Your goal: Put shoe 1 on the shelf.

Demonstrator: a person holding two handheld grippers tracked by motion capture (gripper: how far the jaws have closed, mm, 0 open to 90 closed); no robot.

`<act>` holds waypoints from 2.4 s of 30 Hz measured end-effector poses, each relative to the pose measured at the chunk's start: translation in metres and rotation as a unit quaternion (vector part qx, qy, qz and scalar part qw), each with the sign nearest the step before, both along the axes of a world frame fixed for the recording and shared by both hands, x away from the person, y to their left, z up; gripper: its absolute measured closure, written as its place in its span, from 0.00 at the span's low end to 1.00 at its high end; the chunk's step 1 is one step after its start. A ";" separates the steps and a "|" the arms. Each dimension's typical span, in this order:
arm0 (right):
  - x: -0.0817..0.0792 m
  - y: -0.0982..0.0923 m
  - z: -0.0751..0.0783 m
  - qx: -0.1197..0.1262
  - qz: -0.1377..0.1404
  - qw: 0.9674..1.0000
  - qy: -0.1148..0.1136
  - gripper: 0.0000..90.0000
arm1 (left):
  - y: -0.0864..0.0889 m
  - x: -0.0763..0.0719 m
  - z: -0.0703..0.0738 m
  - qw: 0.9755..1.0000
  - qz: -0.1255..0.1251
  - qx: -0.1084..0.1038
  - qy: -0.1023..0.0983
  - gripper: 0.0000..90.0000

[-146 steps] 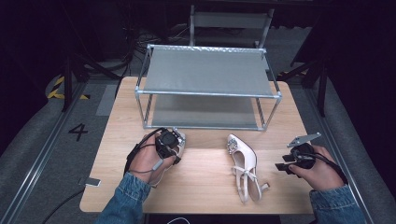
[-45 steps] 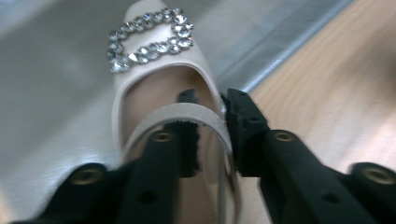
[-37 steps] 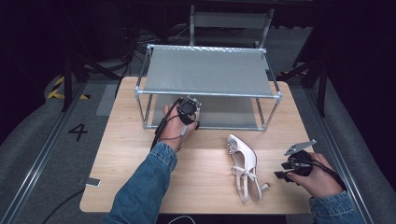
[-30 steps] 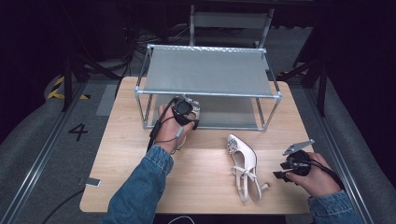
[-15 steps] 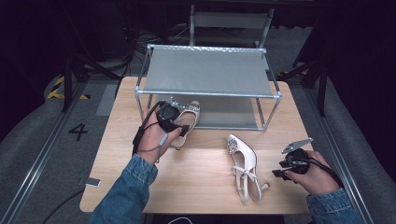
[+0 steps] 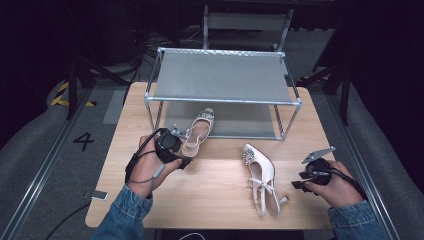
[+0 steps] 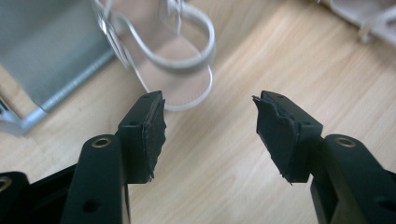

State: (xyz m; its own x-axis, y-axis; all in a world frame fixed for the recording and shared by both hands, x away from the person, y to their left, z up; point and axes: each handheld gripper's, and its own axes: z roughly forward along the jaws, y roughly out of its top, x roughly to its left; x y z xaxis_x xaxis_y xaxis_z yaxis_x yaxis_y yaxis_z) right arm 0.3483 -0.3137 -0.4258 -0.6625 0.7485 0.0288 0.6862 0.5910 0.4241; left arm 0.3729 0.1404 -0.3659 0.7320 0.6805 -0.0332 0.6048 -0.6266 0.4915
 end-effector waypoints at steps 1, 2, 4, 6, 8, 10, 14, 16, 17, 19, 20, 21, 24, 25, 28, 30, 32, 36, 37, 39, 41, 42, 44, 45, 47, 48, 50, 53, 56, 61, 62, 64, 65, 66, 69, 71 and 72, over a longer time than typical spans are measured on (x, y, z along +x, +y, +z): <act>0.001 0.001 0.001 0.001 0.001 1.000 -0.001 0.56 | 0.001 0.000 -0.003 1.000 -0.001 -0.001 0.006 0.48; 0.001 0.001 0.001 0.002 0.001 1.000 -0.002 0.56 | 0.002 0.001 -0.007 1.000 -0.007 -0.004 0.010 0.48; 0.001 0.002 0.000 0.003 0.002 1.000 -0.001 0.56 | 0.004 0.003 -0.014 1.000 -0.012 0.001 0.017 0.49; 0.001 0.001 -0.001 0.002 -0.001 1.000 0.001 0.56 | 0.004 0.006 -0.023 1.000 -0.010 0.008 0.019 0.50; 0.001 0.001 -0.001 0.003 -0.001 1.000 0.001 0.56 | 0.003 0.009 -0.031 1.000 -0.008 0.013 0.026 0.52; 0.001 0.001 -0.001 0.003 0.000 1.000 0.003 0.56 | 0.003 0.012 -0.037 1.000 -0.007 0.010 0.025 0.53; 0.000 0.001 -0.003 0.003 0.001 1.000 0.004 0.56 | 0.004 0.023 -0.050 1.000 -0.001 -0.008 0.013 0.57; 0.000 0.001 -0.003 0.003 -0.001 1.000 0.005 0.56 | 0.003 0.026 -0.055 1.000 0.000 -0.013 0.019 0.60; 0.000 0.000 -0.004 0.001 -0.001 1.000 0.004 0.56 | 0.002 0.028 -0.058 1.000 -0.003 -0.016 0.018 0.60; -0.001 0.000 -0.004 0.002 -0.003 1.000 0.005 0.56 | 0.000 0.030 -0.062 1.000 -0.006 -0.017 0.017 0.63; -0.001 -0.001 -0.004 0.002 -0.003 1.000 0.005 0.56 | -0.002 0.031 -0.064 1.000 -0.003 -0.020 0.019 0.63; -0.001 -0.001 -0.005 0.001 -0.002 1.000 0.005 0.56 | -0.002 0.033 -0.066 1.000 -0.004 -0.021 0.016 0.64; -0.002 0.000 -0.006 0.001 -0.002 1.000 0.008 0.56 | -0.004 0.037 -0.071 0.999 0.006 -0.039 0.007 0.59; -0.002 0.000 -0.007 0.000 -0.002 1.000 0.008 0.56 | -0.004 0.038 -0.073 0.999 0.005 -0.040 0.004 0.60; -0.003 0.000 -0.007 0.001 -0.002 1.000 0.011 0.55 | -0.005 0.041 -0.080 0.999 0.002 -0.042 -0.002 0.63; -0.003 -0.001 -0.008 0.000 -0.002 1.000 0.010 0.55 | -0.006 0.042 -0.084 0.999 -0.004 -0.046 -0.004 0.66; -0.004 -0.001 -0.007 -0.002 -0.002 1.000 0.010 0.55 | -0.006 0.042 -0.088 0.999 0.000 -0.050 -0.015 0.68; -0.004 0.001 -0.007 -0.002 0.001 1.000 0.008 0.55 | -0.006 0.044 -0.089 0.998 0.002 -0.054 -0.027 0.76; -0.004 0.001 -0.007 -0.003 0.002 1.000 0.008 0.55 | -0.007 0.044 -0.089 0.998 0.002 -0.054 -0.028 0.77; -0.004 0.001 -0.007 -0.004 0.003 1.000 0.008 0.55 | -0.008 0.044 -0.089 0.998 0.004 -0.054 -0.030 0.77; -0.004 0.002 -0.007 -0.004 0.003 1.000 0.009 0.55 | -0.008 0.044 -0.088 0.998 0.001 -0.051 -0.035 0.79; -0.004 0.002 -0.007 -0.004 0.004 1.000 0.009 0.55 | -0.009 0.044 -0.087 0.998 0.005 -0.055 -0.035 0.80; -0.003 0.002 -0.008 -0.006 0.003 1.000 0.008 0.55 | -0.009 0.044 -0.084 0.997 0.016 -0.064 -0.031 0.81; -0.003 0.002 -0.008 -0.006 0.003 1.000 0.008 0.55 | -0.009 0.044 -0.084 0.997 0.016 -0.064 -0.031 0.81; -0.004 0.003 -0.008 -0.006 0.003 1.000 0.008 0.55 | -0.010 0.045 -0.083 0.996 0.020 -0.075 -0.033 0.81; -0.004 0.002 -0.008 -0.005 0.004 1.000 0.008 0.55 | -0.010 0.045 -0.083 0.996 0.020 -0.075 -0.033 0.81; -0.004 0.002 -0.008 -0.005 0.003 1.000 0.008 0.55 | -0.011 0.044 -0.082 0.996 0.024 -0.075 -0.031 0.81; -0.004 0.000 -0.009 -0.005 0.001 1.000 0.010 0.55 | -0.012 0.044 -0.078 0.993 0.039 -0.106 -0.043 0.82; -0.004 -0.001 -0.009 -0.005 0.000 1.000 0.010 0.55 | -0.012 0.046 -0.074 0.992 0.043 -0.111 -0.046 0.85; -0.005 -0.002 -0.008 -0.003 -0.003 1.000 0.009 0.55 | -0.020 0.048 -0.071 0.993 0.039 -0.099 -0.043 0.85; -0.006 -0.003 -0.008 -0.001 -0.005 1.000 0.009 0.55 | -0.021 0.048 -0.070 0.993 0.041 -0.101 -0.043 0.85; -0.006 -0.004 -0.007 -0.001 -0.008 1.000 0.009 0.55 | -0.024 0.051 -0.066 0.992 0.042 -0.107 -0.047 0.85; -0.007 -0.005 -0.007 -0.001 -0.009 1.000 0.009 0.55 | -0.024 0.051 -0.066 0.992 0.042 -0.107 -0.047 0.85; -0.007 -0.005 -0.007 -0.001 -0.008 1.000 0.009 0.55 | -0.026 0.054 -0.064 0.992 0.045 -0.110 -0.050 0.85; -0.007 -0.005 -0.008 -0.001 -0.009 1.000 0.010 0.55 | -0.030 0.059 -0.061 0.991 0.050 -0.110 -0.059 0.85; -0.007 -0.005 -0.009 0.000 -0.007 1.000 0.011 0.55 | -0.034 0.063 -0.058 0.990 0.054 -0.116 -0.061 0.85; -0.006 -0.005 -0.009 0.001 -0.007 1.000 0.012 0.55 | -0.036 0.065 -0.056 0.990 0.052 -0.115 -0.062 0.85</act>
